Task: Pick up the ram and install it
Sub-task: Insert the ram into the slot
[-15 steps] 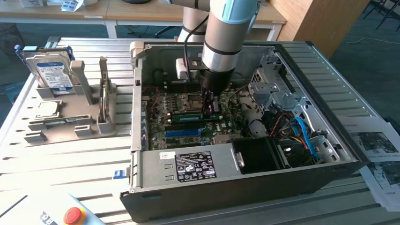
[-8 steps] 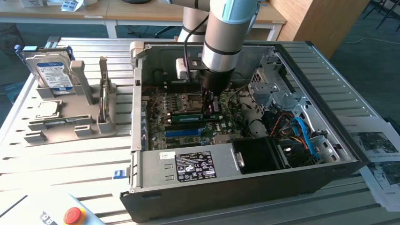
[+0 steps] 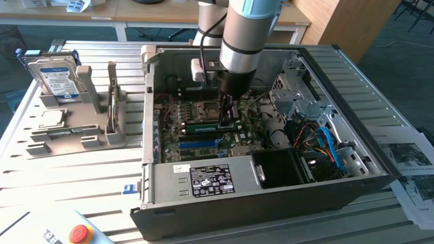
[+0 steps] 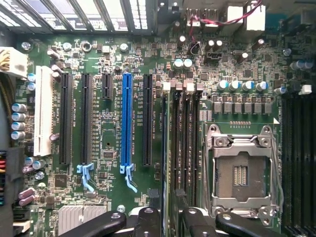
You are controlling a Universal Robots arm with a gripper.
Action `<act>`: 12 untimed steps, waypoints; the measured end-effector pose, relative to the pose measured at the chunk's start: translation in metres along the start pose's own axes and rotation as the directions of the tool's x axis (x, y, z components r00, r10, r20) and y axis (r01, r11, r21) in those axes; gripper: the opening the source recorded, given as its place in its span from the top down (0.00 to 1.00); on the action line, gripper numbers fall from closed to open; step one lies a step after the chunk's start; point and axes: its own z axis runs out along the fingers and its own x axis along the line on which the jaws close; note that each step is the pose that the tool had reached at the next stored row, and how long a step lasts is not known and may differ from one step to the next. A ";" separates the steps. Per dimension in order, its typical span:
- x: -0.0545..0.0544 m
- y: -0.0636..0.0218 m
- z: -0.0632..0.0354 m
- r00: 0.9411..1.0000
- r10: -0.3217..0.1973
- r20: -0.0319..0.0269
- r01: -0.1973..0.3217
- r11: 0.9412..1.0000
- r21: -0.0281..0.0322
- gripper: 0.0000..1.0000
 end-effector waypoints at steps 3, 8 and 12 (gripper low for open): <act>0.000 0.0000 -0.0044 1.000 0.000 0.000 0.000 1.000 0.000 0.75; 0.000 0.0001 -0.0111 1.000 0.000 -0.001 0.000 1.000 0.000 0.75; 0.000 0.0003 -0.0172 1.000 0.000 -0.001 0.000 1.000 0.000 0.75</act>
